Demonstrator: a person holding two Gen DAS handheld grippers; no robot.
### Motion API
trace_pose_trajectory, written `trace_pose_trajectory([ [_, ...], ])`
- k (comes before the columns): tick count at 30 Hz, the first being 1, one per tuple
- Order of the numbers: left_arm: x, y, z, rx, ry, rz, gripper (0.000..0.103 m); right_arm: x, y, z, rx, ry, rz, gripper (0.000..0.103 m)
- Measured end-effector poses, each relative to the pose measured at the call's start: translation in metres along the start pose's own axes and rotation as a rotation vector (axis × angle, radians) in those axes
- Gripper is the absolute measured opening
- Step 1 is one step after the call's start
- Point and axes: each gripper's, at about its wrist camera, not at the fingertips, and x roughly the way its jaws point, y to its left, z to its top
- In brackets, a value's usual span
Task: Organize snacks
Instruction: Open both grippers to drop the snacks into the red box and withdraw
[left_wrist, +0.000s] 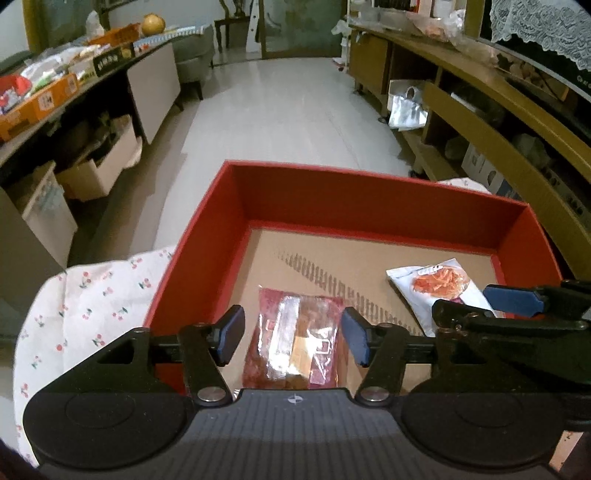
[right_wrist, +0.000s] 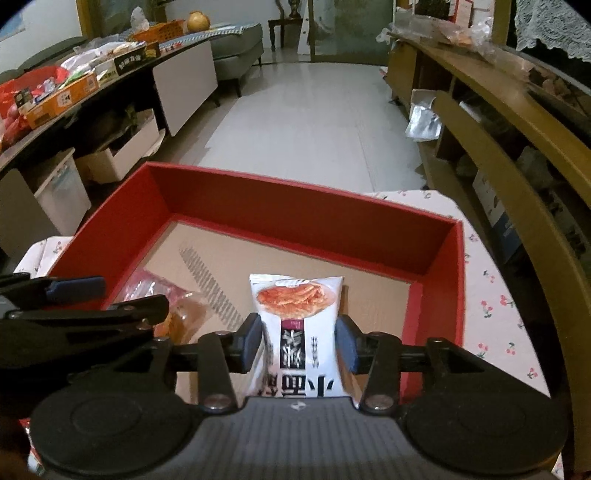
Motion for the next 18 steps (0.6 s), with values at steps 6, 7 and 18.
trace_pose_trajectory([
  [6,-0.017,0.005,0.002,-0.008,-0.019,-0.007,0.076,-0.018,-0.004,0.002,0.028,-0.033,0.006,0.068],
  [7,-0.022,0.005,0.002,-0.008,-0.023,-0.008,0.077,-0.022,-0.003,0.001,0.030,-0.040,0.009,0.068],
  [18,-0.074,0.020,-0.027,-0.016,-0.022,-0.062,0.081,-0.078,0.012,-0.024,-0.001,-0.062,0.056,0.076],
])
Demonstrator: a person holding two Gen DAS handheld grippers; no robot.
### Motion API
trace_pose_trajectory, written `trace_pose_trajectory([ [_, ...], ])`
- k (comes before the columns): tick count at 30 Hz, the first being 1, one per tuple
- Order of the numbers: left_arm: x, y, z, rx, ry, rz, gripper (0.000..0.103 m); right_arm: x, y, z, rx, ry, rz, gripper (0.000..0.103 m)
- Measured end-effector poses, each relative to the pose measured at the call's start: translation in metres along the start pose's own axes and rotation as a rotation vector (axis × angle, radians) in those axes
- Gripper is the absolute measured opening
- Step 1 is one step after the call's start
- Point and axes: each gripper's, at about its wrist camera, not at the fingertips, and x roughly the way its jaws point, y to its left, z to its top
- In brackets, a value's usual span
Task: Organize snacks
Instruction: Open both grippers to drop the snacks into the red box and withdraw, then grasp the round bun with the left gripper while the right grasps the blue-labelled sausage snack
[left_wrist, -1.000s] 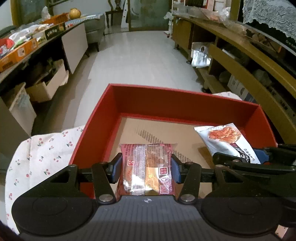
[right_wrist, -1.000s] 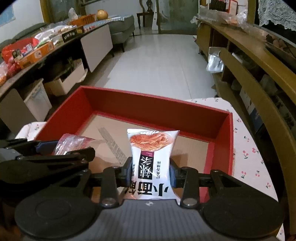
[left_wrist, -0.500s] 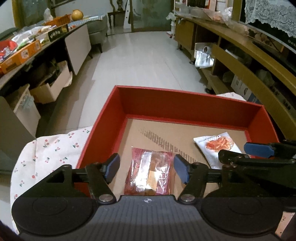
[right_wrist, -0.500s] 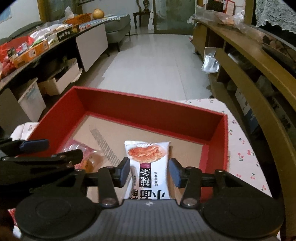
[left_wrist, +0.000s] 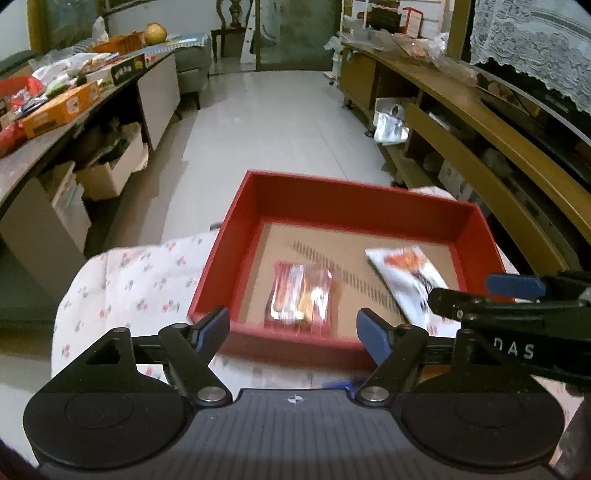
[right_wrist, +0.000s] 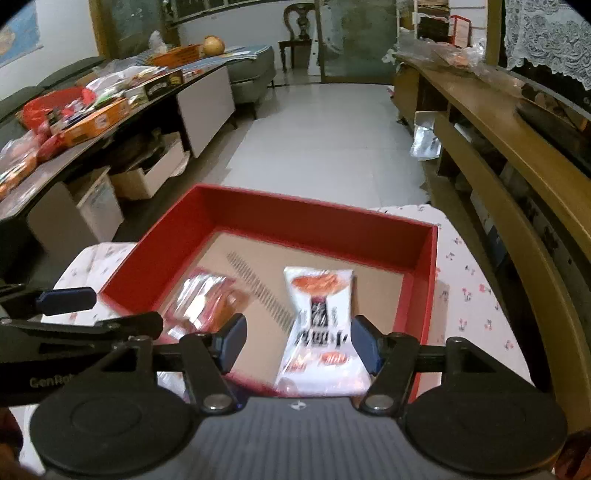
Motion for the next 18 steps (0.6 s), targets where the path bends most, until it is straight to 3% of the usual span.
trace_pose_trajectory([
  [9,-0.007,0.000,-0.039,0.016,0.086,-0.016,0.084,-0.033,0.003,-0.034,0.026,0.035,0.010,0.077],
  [18,0.026,-0.012,-0.056,0.046,0.178,0.000,0.086,-0.056,-0.016,-0.063,0.076,0.072,-0.005,0.078],
])
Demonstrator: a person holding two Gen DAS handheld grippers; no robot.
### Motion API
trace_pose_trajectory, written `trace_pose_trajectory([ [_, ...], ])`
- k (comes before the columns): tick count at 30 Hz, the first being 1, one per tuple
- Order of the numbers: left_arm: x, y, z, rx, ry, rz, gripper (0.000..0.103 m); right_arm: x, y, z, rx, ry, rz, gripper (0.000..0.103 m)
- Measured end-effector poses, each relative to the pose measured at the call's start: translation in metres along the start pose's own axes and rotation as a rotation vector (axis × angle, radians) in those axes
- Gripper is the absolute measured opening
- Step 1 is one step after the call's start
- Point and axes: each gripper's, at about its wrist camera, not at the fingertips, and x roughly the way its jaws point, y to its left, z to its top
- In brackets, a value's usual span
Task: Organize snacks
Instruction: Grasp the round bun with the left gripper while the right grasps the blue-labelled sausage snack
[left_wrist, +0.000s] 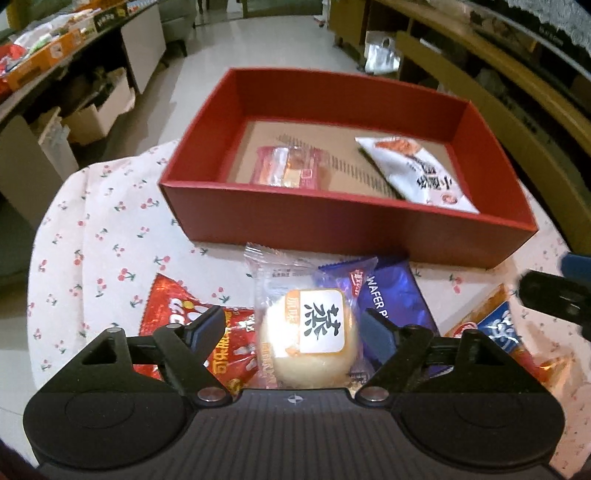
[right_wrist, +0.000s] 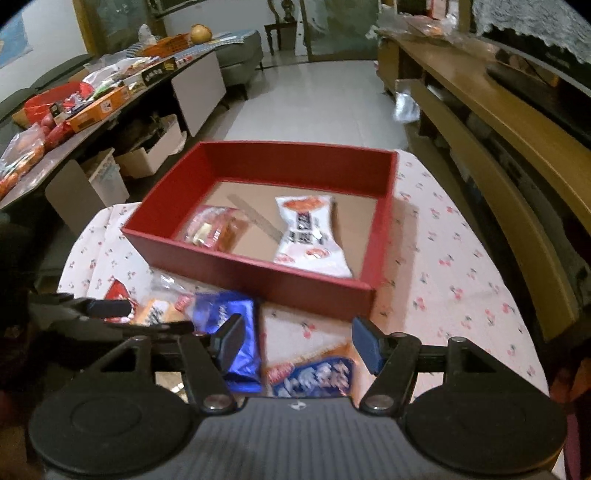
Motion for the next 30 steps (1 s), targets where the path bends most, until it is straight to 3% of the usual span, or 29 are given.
trace_pose_trajectory([
  [2,0.004,-0.002,-0.001,0.002,0.010,0.003,0.086,-0.002,-0.010,-0.005,0.010,0.008,-0.017,0.078],
  [6,0.008,-0.003,-0.004,-0.024,0.028,-0.005,0.075,0.001,-0.031,-0.017,0.045,0.044,-0.051,0.079],
  [7,0.006,-0.004,-0.005,-0.017,0.024,-0.004,0.068,0.003,-0.035,-0.020,0.047,0.060,-0.055,0.079],
  [9,0.002,-0.008,-0.006,0.001,0.014,0.001,0.065,0.007,-0.038,-0.024,0.046,0.090,-0.052,0.079],
  [18,-0.014,-0.005,-0.012,-0.005,0.018,-0.047,0.064,0.035,-0.025,-0.031,-0.042,0.185,0.035,0.083],
  [22,-0.022,-0.004,-0.017,0.001,0.017,-0.070,0.064,0.059,-0.014,-0.038,-0.109,0.243,0.025,0.086],
  [24,-0.021,-0.005,-0.020,0.010,0.026,-0.077,0.064,0.065,-0.006,-0.041,-0.154,0.225,-0.003,0.090],
  [26,-0.019,-0.007,-0.022,0.023,0.033,-0.075,0.064,0.067,-0.002,-0.041,-0.175,0.219,-0.033,0.089],
  [28,-0.016,-0.008,-0.023,0.044,0.037,-0.073,0.065,0.065,-0.002,-0.040,-0.168,0.219,-0.045,0.076],
  [30,-0.013,-0.010,-0.024,0.055,0.041,-0.074,0.066,0.061,-0.004,-0.041,-0.152,0.219,-0.036,0.074],
])
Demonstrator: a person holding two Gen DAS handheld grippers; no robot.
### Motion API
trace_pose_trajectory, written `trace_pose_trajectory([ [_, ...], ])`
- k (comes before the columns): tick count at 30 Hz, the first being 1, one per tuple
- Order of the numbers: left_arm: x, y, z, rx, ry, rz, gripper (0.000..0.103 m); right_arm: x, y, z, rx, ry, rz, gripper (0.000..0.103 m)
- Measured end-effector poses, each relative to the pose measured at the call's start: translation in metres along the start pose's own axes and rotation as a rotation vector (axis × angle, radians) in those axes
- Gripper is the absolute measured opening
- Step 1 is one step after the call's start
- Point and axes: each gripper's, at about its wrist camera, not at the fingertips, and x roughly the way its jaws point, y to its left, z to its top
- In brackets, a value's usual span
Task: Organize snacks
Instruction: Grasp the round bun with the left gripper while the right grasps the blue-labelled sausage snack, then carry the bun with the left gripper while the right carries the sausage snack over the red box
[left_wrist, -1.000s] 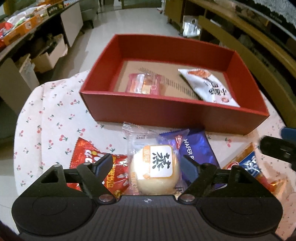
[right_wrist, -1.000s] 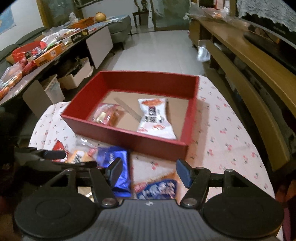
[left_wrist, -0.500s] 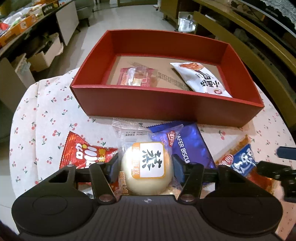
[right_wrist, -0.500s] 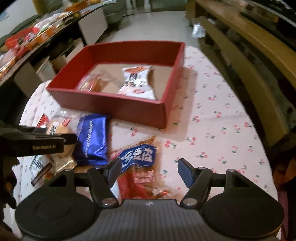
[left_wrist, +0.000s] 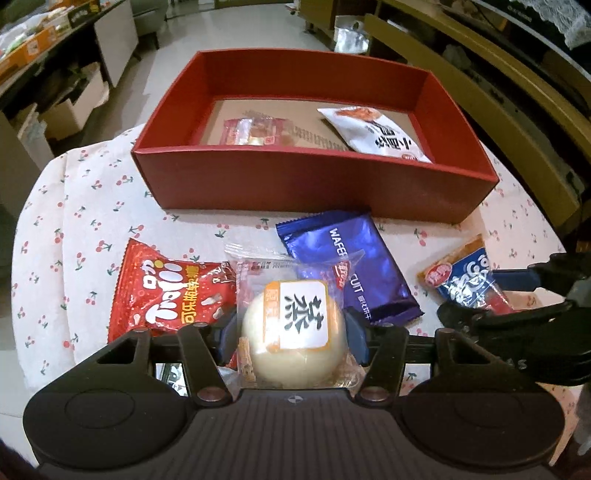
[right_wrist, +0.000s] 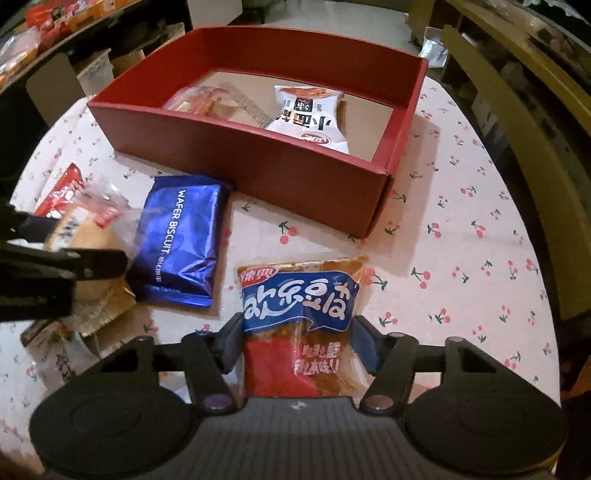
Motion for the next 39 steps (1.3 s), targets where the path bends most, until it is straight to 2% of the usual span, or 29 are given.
trace_pose_trajectory([
  [4,0.004,-0.003,-0.002,0.016,0.005,0.009,0.066,-0.006,0.005,-0.006,-0.015,-0.001,0.000,0.071],
  [10,-0.004,-0.006,-0.006,0.019,-0.012,0.028,0.064,-0.025,0.008,-0.005,-0.004,-0.053,0.006,0.069],
  [22,-0.037,-0.009,-0.015,-0.015,-0.077,-0.011,0.064,-0.055,0.020,-0.002,-0.008,-0.138,0.030,0.069],
  [39,-0.059,-0.003,0.006,-0.056,-0.160,-0.020,0.064,-0.074,0.021,0.021,0.026,-0.222,0.031,0.069],
])
